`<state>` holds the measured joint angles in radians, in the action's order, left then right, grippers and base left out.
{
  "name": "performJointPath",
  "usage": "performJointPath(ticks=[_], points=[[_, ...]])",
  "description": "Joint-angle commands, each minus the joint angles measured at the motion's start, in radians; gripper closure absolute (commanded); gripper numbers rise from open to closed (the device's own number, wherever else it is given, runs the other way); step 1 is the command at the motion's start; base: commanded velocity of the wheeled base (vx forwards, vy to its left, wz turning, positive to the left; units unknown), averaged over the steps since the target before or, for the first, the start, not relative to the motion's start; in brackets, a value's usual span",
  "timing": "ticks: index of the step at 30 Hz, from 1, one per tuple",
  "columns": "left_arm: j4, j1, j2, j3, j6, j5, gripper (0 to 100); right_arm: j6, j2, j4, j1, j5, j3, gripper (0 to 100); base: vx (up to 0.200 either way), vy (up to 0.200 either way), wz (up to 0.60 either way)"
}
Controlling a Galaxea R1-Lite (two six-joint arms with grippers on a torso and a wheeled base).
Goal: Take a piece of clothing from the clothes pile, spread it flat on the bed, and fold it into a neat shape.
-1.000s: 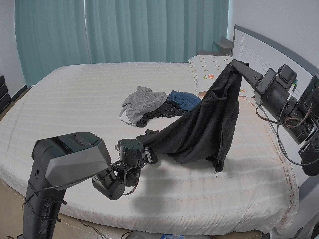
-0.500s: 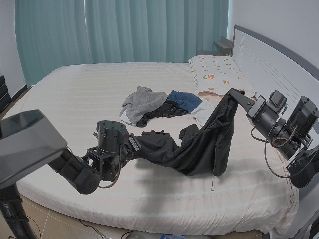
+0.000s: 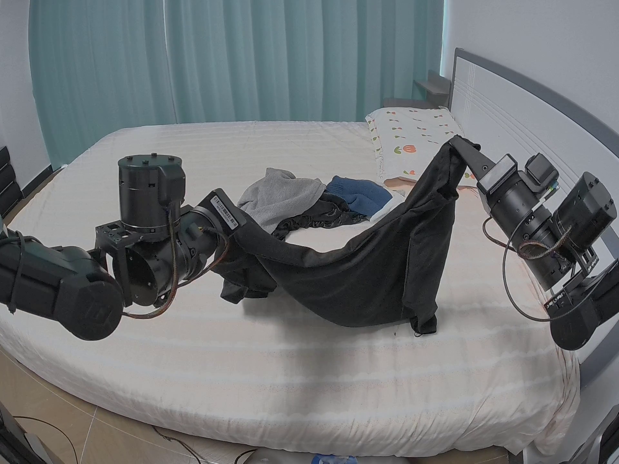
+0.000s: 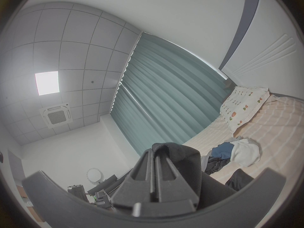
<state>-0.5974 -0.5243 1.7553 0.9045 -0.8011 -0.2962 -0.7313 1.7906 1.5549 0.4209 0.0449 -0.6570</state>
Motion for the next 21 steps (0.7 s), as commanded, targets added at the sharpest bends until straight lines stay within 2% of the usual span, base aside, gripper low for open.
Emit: performJointPath(ticks=[1, 7, 12, 19, 21], points=[[-0.028, 0.007, -0.085, -0.167, -0.01, 0.089, 100, -0.004, -0.008, 0.011, -0.002, 0.02, 0.181, 100, 0.0, 0.0, 0.0], [-0.125, -0.002, -0.085, -0.237, -0.099, 0.121, 100, -0.002, 0.039, 0.011, -0.001, 0.015, 0.215, 100, 0.0, 0.0, 0.0], [-0.128, -0.007, -0.079, -0.265, -0.115, 0.123, 100, -0.007, 0.056, 0.011, -0.022, 0.018, 0.251, 100, 0.0, 0.0, 0.0], [-0.134, -0.028, -0.088, -0.363, -0.141, 0.134, 100, -0.007, 0.055, 0.011, -0.011, 0.013, 0.28, 100, 0.0, 0.0, 0.0], [-0.145, -0.028, -0.085, -0.365, -0.144, 0.143, 100, -0.005, 0.058, 0.011, -0.008, 0.013, 0.281, 100, -0.2, 0.0, 0.0]])
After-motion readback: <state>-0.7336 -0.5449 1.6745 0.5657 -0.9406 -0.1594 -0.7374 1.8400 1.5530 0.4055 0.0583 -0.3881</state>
